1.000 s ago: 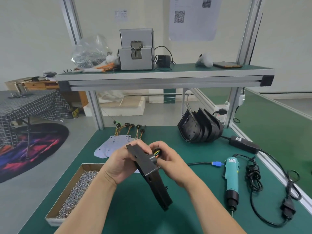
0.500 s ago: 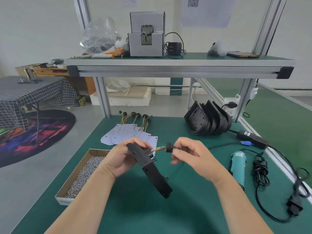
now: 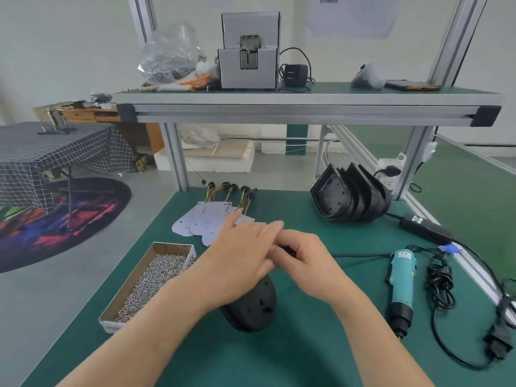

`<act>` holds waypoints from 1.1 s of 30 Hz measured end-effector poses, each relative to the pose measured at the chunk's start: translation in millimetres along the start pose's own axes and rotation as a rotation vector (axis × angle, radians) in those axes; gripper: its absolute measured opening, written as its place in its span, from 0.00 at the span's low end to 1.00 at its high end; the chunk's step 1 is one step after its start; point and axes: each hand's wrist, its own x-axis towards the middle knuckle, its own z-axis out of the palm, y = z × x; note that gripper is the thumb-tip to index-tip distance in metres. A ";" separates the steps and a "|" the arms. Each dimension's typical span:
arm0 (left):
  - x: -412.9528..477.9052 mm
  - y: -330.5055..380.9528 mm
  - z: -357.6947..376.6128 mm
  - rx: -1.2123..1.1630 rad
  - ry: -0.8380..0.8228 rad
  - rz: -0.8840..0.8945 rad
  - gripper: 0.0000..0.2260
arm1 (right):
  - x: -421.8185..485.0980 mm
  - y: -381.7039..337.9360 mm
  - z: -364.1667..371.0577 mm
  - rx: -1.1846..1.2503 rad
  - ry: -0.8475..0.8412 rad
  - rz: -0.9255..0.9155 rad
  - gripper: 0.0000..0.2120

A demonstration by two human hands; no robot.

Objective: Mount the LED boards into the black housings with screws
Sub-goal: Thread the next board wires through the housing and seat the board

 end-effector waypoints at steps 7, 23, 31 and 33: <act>-11.3 -30.3 3.1 -0.001 -0.117 -0.172 0.18 | 4.3 -9.8 19.4 -0.150 0.198 -0.148 0.14; -19.2 -54.8 -8.3 -0.373 0.105 -0.374 0.03 | 15.7 -32.1 10.8 -0.123 0.209 -0.004 0.11; 3.0 -7.2 -7.2 -0.167 0.101 -0.465 0.09 | 14.1 -55.8 17.4 -0.704 -0.115 0.069 0.06; -0.8 -13.3 -7.0 -0.299 0.077 -0.436 0.15 | 15.7 -46.7 7.0 -0.664 -0.057 0.079 0.08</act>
